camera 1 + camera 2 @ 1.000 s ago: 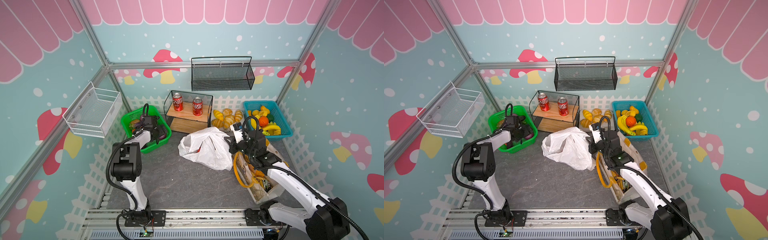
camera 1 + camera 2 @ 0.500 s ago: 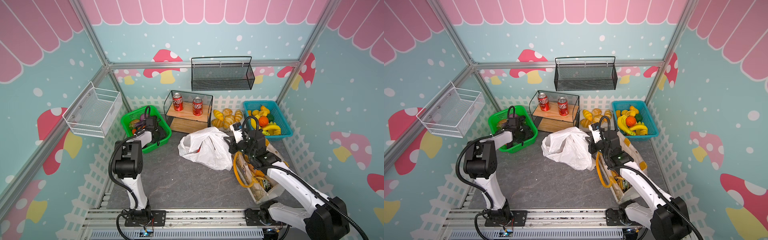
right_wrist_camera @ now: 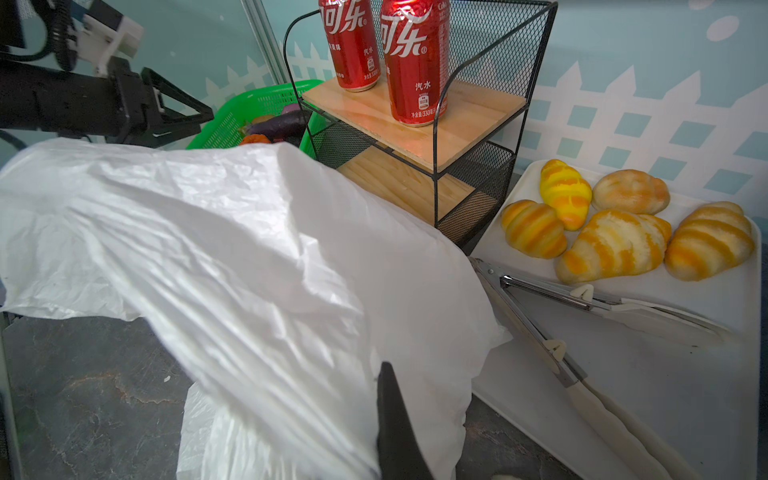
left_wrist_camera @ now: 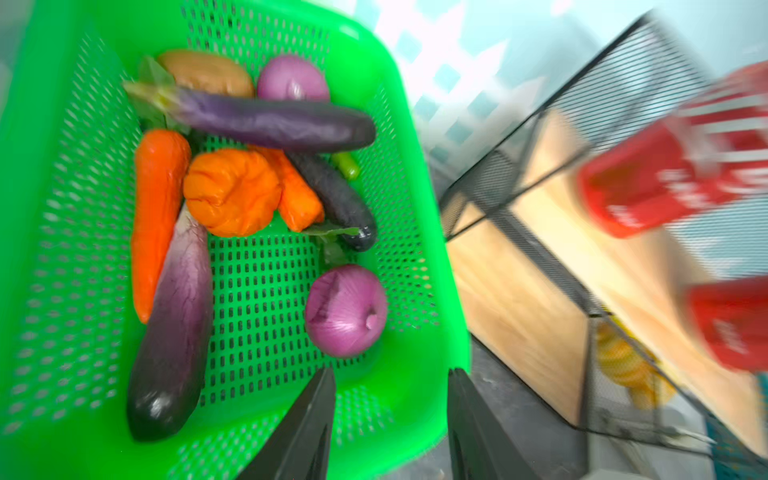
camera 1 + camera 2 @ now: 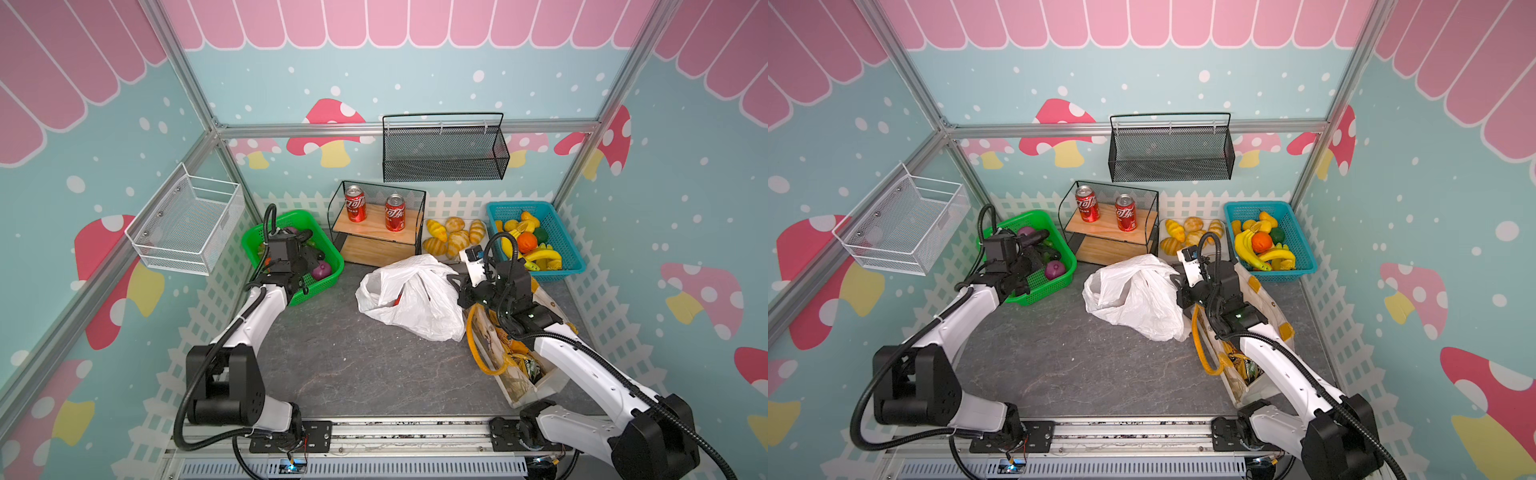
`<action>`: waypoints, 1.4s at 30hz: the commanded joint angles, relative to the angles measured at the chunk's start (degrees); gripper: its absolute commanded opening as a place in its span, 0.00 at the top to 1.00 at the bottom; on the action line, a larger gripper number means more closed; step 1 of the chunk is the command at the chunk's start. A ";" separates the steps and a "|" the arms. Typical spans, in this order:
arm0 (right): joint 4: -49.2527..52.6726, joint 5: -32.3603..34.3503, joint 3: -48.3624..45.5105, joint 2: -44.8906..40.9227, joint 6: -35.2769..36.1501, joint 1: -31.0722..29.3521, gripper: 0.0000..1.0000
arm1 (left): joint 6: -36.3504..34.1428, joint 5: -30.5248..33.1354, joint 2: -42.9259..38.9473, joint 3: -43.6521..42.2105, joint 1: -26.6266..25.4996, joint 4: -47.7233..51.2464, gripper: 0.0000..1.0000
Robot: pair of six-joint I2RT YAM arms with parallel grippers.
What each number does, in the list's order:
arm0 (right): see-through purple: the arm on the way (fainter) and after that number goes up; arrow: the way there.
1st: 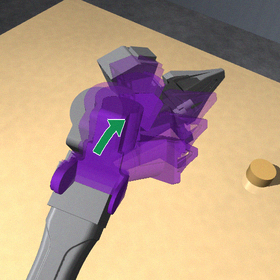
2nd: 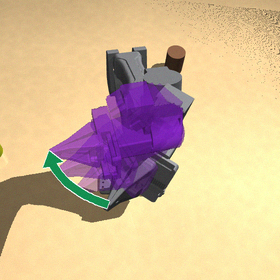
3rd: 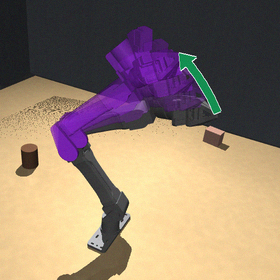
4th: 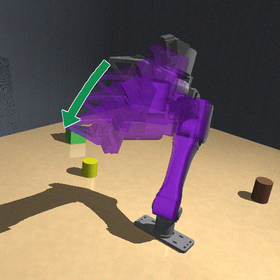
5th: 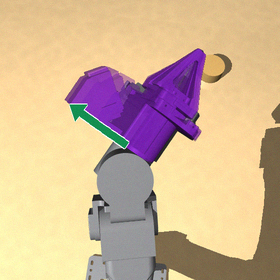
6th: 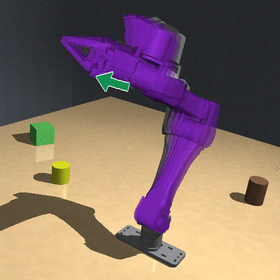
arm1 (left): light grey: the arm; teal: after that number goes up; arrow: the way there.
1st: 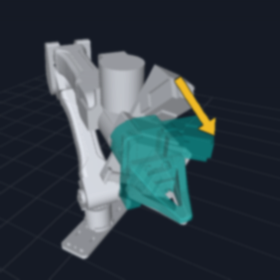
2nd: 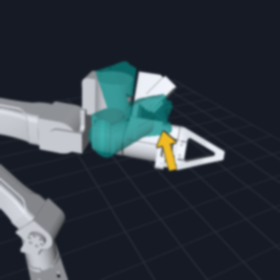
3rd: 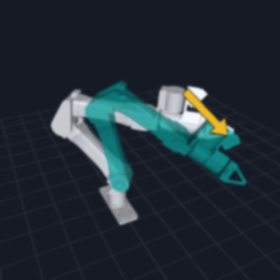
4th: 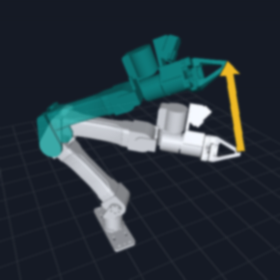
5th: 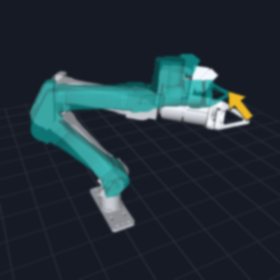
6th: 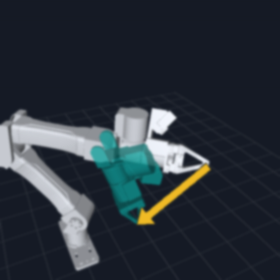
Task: Place the mixed food into the grocery bags and tie them
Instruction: 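Grasp the purple onion in the green basket with the left gripper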
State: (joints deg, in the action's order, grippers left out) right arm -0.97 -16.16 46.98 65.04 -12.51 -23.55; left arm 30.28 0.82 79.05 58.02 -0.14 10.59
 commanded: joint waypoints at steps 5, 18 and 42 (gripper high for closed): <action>-1.48 -1.19 -0.61 0.50 -0.58 0.44 1.00 | -1.83 5.45 -3.86 -3.92 -1.08 1.47 0.34; -0.94 -0.01 -1.40 -1.80 -0.23 0.43 1.00 | -9.70 0.33 27.28 21.23 -0.37 13.57 0.03; -1.65 -0.30 -1.75 -0.04 0.03 0.46 1.00 | -8.27 -4.80 38.47 27.34 1.92 15.80 0.51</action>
State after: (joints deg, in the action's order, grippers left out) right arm -2.00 -17.15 46.15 64.97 -13.10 -23.29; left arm 21.67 -3.90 119.77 85.91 1.48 25.89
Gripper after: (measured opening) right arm 0.054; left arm 0.679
